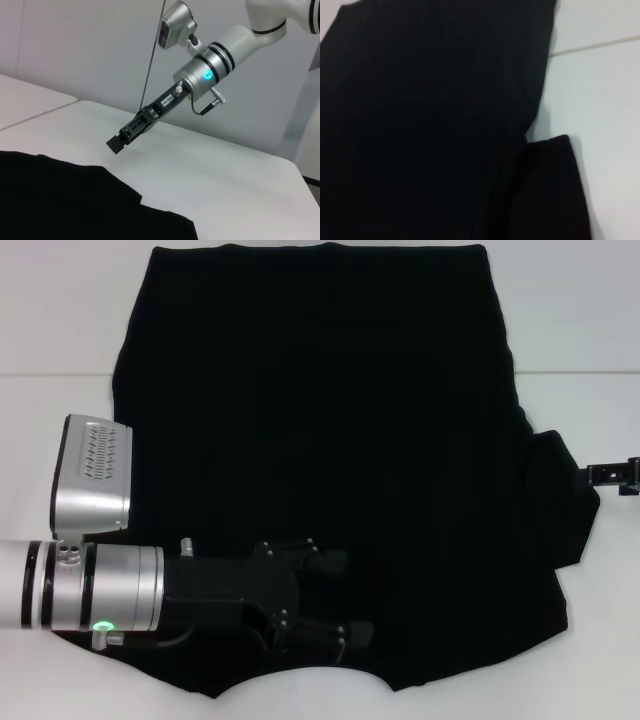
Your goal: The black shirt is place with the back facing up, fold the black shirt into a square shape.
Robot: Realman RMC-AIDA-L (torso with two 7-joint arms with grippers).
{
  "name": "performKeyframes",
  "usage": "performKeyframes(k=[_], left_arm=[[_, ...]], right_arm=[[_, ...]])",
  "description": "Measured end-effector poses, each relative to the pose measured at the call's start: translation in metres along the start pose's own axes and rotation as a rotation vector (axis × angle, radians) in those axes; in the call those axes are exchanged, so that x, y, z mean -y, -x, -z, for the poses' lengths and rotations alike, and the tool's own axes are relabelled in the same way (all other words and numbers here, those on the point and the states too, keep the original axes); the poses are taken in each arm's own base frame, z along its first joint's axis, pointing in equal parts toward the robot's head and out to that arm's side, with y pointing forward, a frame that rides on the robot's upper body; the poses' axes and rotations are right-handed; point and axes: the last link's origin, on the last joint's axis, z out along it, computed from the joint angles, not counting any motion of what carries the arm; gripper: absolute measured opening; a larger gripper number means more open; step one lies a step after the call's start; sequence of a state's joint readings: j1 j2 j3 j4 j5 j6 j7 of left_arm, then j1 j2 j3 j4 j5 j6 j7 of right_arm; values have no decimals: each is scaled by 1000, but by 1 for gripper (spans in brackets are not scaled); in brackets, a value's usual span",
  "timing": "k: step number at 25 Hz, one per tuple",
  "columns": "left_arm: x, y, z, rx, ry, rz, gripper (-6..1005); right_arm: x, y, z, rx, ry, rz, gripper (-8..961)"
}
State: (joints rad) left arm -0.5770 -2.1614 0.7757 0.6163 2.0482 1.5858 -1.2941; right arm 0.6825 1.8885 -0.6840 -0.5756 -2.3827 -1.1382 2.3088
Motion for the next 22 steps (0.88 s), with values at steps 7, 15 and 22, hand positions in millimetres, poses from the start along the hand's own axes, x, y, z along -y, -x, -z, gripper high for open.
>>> performKeyframes(k=[7, 15, 22], left_arm=[[0, 0, 0, 1, 2, 0, 963], [0, 1, 0, -1, 2, 4, 962], [-1, 1, 0, 0, 3, 6, 963]], right_arm=[[-6, -2, -11, -24, -16, 20, 753], [-4, -9, -15, -34, -27, 11, 750], [-3, -12, -18, -47, -39, 22, 748]])
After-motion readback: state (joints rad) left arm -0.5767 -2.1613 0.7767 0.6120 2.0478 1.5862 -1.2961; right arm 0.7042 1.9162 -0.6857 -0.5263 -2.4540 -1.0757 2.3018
